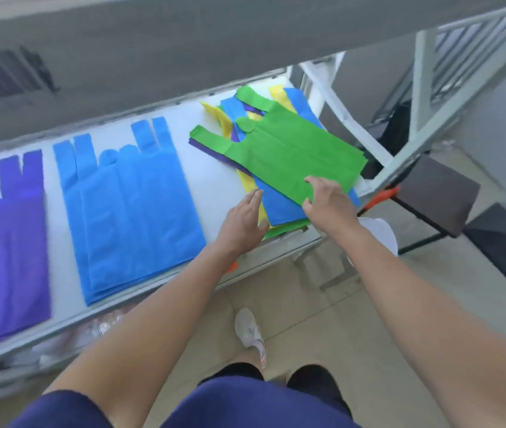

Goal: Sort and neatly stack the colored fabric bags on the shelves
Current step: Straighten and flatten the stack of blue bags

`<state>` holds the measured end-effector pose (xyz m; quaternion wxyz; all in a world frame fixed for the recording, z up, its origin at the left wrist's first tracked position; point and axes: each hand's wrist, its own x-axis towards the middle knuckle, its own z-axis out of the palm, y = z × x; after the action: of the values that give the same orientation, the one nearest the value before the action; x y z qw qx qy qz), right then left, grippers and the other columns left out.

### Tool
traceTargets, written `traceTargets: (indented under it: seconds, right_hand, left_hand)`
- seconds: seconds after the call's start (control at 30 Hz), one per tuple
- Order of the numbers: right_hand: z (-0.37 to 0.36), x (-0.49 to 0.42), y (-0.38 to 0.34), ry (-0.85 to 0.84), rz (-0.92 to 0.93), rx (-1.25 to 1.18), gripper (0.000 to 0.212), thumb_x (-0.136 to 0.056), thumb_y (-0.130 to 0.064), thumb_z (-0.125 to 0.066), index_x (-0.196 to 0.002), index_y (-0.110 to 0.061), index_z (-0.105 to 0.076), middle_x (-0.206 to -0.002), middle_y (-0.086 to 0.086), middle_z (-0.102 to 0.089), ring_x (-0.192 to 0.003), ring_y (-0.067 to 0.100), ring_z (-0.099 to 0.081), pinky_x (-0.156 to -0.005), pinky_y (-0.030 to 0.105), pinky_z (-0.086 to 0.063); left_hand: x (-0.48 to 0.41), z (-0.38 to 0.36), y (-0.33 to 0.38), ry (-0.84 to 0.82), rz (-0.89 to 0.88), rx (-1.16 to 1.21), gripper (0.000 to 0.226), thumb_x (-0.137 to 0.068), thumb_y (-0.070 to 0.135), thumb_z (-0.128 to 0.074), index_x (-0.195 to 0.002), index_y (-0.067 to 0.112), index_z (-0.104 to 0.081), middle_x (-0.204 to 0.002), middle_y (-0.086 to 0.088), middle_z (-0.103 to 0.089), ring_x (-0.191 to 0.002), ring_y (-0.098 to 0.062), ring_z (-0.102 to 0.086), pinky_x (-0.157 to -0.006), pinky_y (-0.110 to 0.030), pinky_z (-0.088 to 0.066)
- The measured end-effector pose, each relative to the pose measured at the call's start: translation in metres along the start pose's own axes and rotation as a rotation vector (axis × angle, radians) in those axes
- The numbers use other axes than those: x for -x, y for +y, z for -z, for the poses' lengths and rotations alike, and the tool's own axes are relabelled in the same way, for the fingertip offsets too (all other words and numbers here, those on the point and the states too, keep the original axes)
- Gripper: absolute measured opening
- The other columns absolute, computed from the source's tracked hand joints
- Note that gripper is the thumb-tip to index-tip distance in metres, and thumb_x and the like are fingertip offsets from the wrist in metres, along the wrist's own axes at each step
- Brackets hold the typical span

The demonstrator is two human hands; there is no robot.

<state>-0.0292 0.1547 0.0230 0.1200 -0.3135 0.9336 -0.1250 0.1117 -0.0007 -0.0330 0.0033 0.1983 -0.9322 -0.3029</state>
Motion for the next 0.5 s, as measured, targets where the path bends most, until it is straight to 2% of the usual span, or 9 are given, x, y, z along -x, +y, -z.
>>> traceTargets:
  seconds: [0.1, 0.17, 0.23, 0.37, 0.43, 0.5]
  right_hand:
    - [-0.013, -0.030, 0.014, -0.034, 0.096, 0.027, 0.059, -0.086, -0.034, -0.070, -0.141, -0.017, -0.057, -0.135, 0.007, -0.064, -0.124, 0.030, -0.054, -0.099, 0.045, -0.051]
    - [-0.022, -0.044, 0.024, -0.104, 0.146, 0.102, 0.069, -0.078, -0.048, -0.073, -0.140, -0.022, -0.056, -0.134, 0.005, -0.060, -0.122, 0.031, -0.054, -0.097, 0.046, -0.052]
    - [-0.028, -0.057, 0.031, -0.145, 0.170, 0.180, 0.074, -0.073, -0.052, -0.074, -0.140, -0.024, -0.055, -0.131, 0.005, -0.056, -0.119, 0.032, -0.052, -0.092, 0.045, -0.052]
    - [-0.026, -0.073, 0.040, -0.145, 0.251, 0.135, 0.053, -0.076, -0.031, -0.072, -0.127, -0.020, -0.061, -0.118, 0.010, -0.057, -0.113, 0.034, -0.052, -0.086, 0.043, -0.052]
    - [-0.019, -0.085, 0.052, -0.176, 0.273, 0.032, 0.042, -0.081, -0.024, -0.071, -0.122, -0.015, -0.067, -0.116, 0.014, -0.063, -0.111, 0.037, -0.057, -0.089, 0.042, -0.050]
    - [-0.009, -0.102, 0.063, -0.224, 0.244, -0.085, 0.032, -0.088, -0.020, -0.069, -0.117, -0.008, -0.071, -0.113, 0.021, -0.070, -0.107, 0.039, -0.064, -0.088, 0.041, -0.049]
  left_hand:
    - [-0.004, -0.004, 0.002, 0.041, 0.101, 0.035, 0.072, -0.095, 0.020, -0.058, -0.160, 0.005, -0.030, -0.166, -0.012, -0.033, -0.152, -0.024, -0.034, -0.121, -0.041, -0.031]
    - [-0.004, -0.008, 0.006, 0.058, 0.123, 0.034, 0.070, -0.094, 0.018, -0.060, -0.158, 0.003, -0.034, -0.164, -0.013, -0.037, -0.151, -0.025, -0.035, -0.122, -0.039, -0.030]
    - [-0.007, -0.014, 0.009, 0.100, 0.151, 0.046, 0.067, -0.092, 0.016, -0.061, -0.155, 0.004, -0.041, -0.158, -0.014, -0.045, -0.146, -0.027, -0.043, -0.121, -0.038, -0.033]
    - [-0.015, -0.023, 0.031, 0.214, 0.317, 0.114, 0.051, -0.089, 0.014, -0.060, -0.140, 0.010, -0.058, -0.129, -0.013, -0.057, -0.116, -0.034, -0.059, -0.105, -0.045, -0.046]
    - [-0.019, -0.030, 0.049, 0.241, 0.387, 0.153, 0.043, -0.090, 0.014, -0.061, -0.133, 0.011, -0.063, -0.124, -0.012, -0.058, -0.113, -0.033, -0.059, -0.102, -0.045, -0.047]
    - [-0.026, -0.040, 0.066, 0.238, 0.462, 0.183, 0.046, -0.091, 0.017, -0.061, -0.137, 0.011, -0.059, -0.128, -0.012, -0.056, -0.118, -0.032, -0.056, -0.105, -0.045, -0.045]
